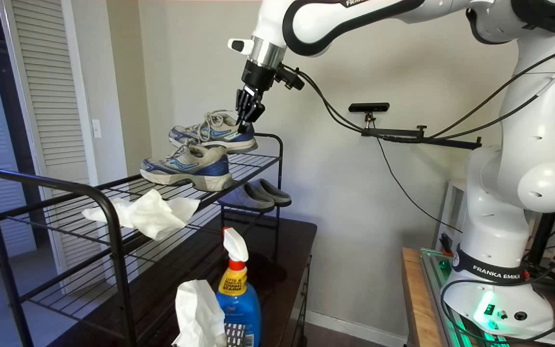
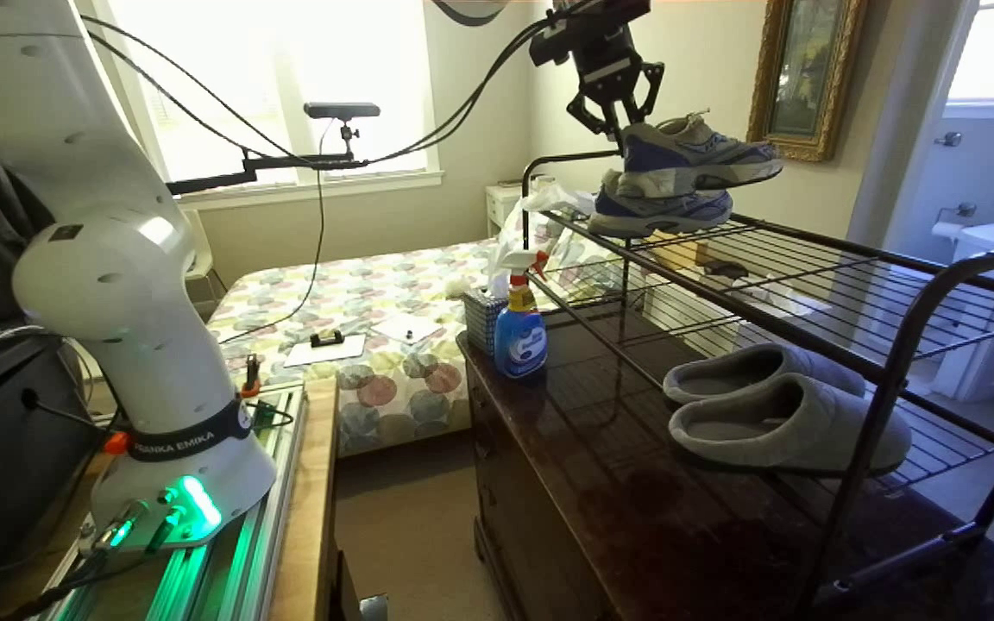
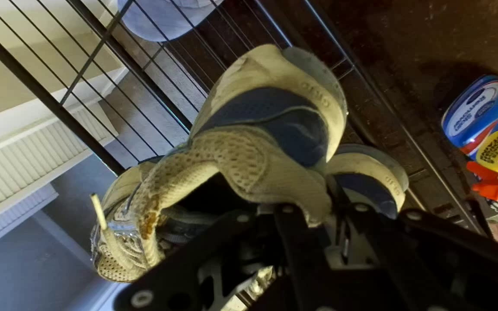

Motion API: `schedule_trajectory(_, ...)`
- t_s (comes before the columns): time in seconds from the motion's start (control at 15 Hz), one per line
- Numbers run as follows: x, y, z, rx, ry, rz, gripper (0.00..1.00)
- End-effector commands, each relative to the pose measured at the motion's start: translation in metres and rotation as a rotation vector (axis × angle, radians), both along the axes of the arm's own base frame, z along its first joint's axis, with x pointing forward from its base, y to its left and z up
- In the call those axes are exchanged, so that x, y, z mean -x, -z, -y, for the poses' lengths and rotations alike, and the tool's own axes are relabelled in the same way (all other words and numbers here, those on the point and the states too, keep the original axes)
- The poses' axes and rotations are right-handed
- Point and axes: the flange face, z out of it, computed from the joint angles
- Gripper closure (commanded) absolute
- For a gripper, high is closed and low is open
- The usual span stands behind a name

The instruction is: Get the sneaker that's on the second shelf and place it on the top shelf

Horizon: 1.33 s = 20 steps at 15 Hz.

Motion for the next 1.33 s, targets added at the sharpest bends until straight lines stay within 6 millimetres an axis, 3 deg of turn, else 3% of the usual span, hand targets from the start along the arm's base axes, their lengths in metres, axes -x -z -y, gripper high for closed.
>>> schedule_trajectory(0.0,-0.025,0.007,0.005,-0.017,0.042,-0.003,0.95)
schedule_trajectory(0.27,-0.035,0.025,0.010,-0.047,0.070,-0.048,0.95)
schedule_trajectory(0.8,-0.028,0.031,-0.018,-0.167,0.038,-0.059,0.95)
schedule_trajectory(0.87,-0.028,0.032,-0.020,-0.176,0.038,-0.068,0.56)
schedule_trajectory(1.0,-0.027,0.031,-0.023,-0.177,0.035,-0.066,0.51)
schedule_trajectory(1.27,-0.025,0.025,-0.026,-0.158,0.027,-0.048,0.23)
